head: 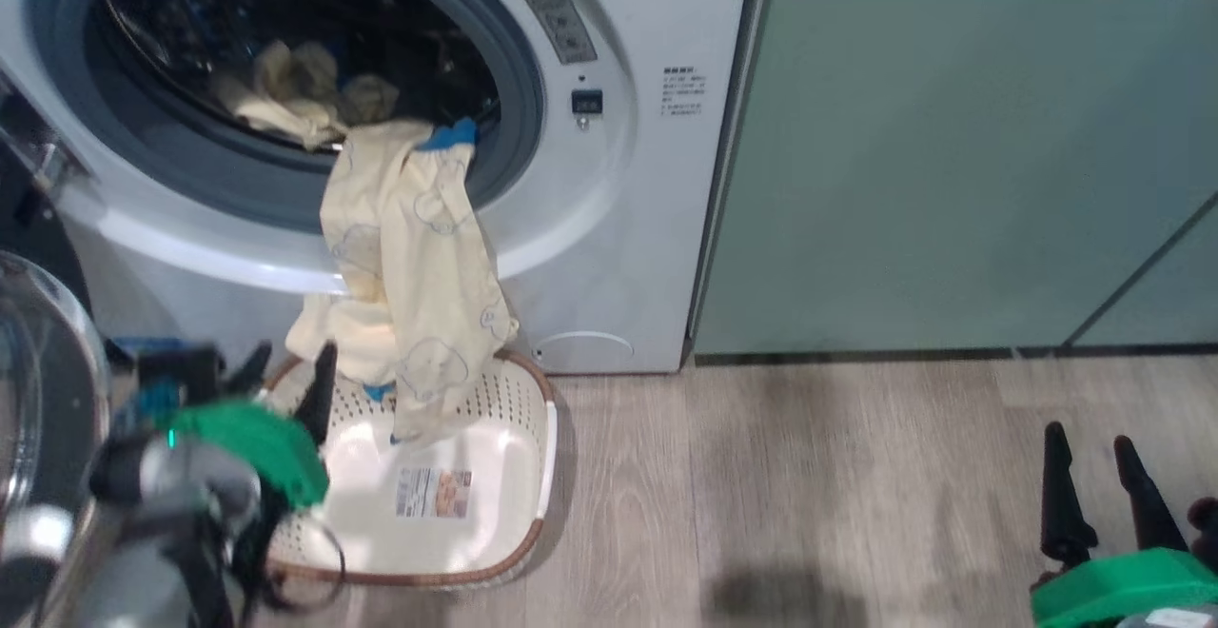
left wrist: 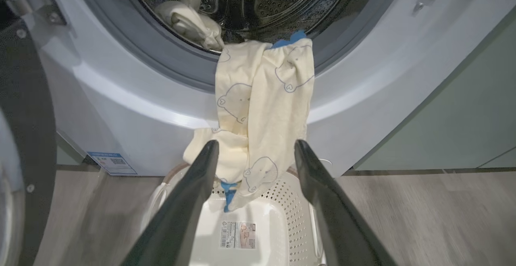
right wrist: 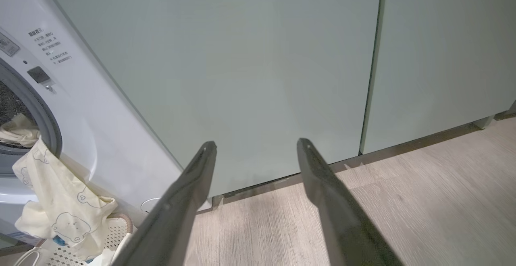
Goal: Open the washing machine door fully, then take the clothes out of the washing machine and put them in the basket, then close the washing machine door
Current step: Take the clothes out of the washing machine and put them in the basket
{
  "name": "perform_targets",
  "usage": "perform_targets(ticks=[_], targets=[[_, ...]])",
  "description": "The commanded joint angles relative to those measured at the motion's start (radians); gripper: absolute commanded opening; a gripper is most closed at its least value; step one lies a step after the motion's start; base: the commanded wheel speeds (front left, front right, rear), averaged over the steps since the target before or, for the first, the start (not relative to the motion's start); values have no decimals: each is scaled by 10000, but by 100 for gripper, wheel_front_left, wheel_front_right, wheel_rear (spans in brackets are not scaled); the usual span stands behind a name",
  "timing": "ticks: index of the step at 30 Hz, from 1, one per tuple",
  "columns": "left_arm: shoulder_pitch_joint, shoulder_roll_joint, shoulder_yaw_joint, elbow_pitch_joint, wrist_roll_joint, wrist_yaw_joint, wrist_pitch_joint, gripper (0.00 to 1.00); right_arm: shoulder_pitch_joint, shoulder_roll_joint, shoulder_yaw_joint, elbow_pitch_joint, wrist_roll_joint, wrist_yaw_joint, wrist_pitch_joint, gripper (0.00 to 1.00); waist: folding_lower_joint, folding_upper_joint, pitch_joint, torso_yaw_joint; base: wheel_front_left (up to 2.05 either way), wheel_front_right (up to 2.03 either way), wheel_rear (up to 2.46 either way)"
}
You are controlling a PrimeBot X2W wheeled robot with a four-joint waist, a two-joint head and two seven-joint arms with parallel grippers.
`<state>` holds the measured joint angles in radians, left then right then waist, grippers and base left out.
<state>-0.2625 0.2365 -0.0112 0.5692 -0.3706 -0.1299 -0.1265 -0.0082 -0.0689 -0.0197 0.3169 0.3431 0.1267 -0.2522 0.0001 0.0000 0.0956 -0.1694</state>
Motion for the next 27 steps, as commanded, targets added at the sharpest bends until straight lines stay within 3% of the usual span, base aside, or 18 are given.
perform_targets(ticks=[1,11,20,27], targets=[[-723,445,224,-182,-102,-7,152,100,-498,-109,229,-327,45,40,-95,100,-1,0,220,-14,0,0,0],[-4234,1622,-1280,731,-831,-7,3109,100,-1499,16,325,-589,81,40,-95,100,-1,0,2029,-303,0,0,0],[-6659,2548,-1931,1263,-1398,-7,4502,100,-2319,142,340,-787,212,40,-95,100,-1,0,3514,-629,0,0,0],[-8111,2884,-2378,1659,-2037,-7,5273,100,-2707,179,357,-884,260,40,-95,100,-1,0,4404,-818,0,0,0]])
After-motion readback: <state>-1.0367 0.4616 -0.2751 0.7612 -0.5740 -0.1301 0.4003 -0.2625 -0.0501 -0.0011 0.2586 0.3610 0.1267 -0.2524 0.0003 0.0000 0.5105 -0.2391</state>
